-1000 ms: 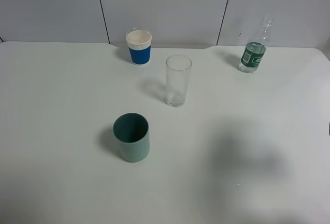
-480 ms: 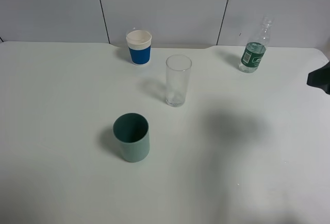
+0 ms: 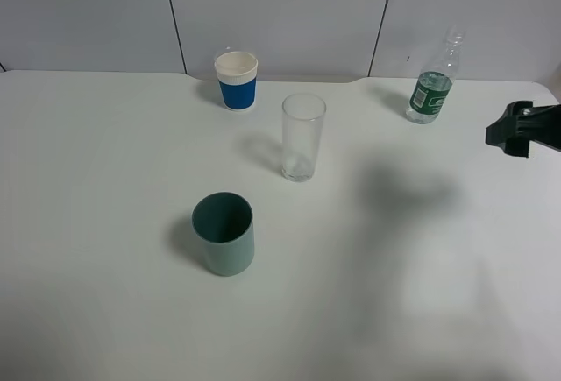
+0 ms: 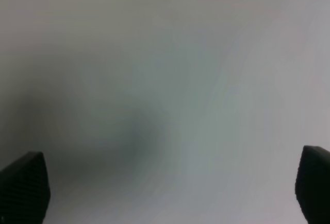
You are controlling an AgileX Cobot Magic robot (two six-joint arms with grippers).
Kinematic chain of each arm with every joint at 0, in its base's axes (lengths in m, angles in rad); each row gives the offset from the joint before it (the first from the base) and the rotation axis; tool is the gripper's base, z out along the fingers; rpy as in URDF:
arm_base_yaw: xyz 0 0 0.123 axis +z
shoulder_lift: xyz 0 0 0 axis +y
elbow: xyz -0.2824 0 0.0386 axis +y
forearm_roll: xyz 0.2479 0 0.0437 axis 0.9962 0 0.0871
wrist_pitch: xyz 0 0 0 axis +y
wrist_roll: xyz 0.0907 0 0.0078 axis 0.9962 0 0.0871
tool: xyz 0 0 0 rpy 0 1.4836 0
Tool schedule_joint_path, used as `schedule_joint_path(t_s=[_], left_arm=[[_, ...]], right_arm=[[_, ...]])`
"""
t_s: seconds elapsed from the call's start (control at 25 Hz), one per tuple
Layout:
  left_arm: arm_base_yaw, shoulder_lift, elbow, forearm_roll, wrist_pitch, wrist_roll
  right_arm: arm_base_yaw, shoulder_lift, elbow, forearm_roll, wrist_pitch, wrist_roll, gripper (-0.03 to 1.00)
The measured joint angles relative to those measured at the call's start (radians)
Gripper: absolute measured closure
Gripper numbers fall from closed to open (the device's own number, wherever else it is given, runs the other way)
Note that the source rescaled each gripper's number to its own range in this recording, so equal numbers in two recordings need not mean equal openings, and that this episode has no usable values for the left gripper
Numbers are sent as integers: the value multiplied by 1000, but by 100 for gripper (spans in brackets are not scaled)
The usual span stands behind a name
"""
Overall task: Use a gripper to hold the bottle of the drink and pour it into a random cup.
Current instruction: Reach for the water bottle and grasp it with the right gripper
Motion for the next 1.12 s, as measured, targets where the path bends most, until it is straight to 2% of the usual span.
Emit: schedule_joint_path(t_s=[0.24,0.4,0.6,0.88,0.92,1.12], left_arm=[[0,0,0,0,0,0],[0,0,0,0,0,0],[0,0,0,0,0,0],[0,0,0,0,0,0],[0,0,0,0,0,0],[0,0,0,0,0,0]], right_arm=[[10,165,0,-4,-86,22,1],[11,226,0,-53,-176,22,2],[11,255,0,-124,-348,23,3],[11,367,0,-158,-563,16,3],[11,367,0,-158,-563,16,3],[11,489,-1,-159,-689,3,3]])
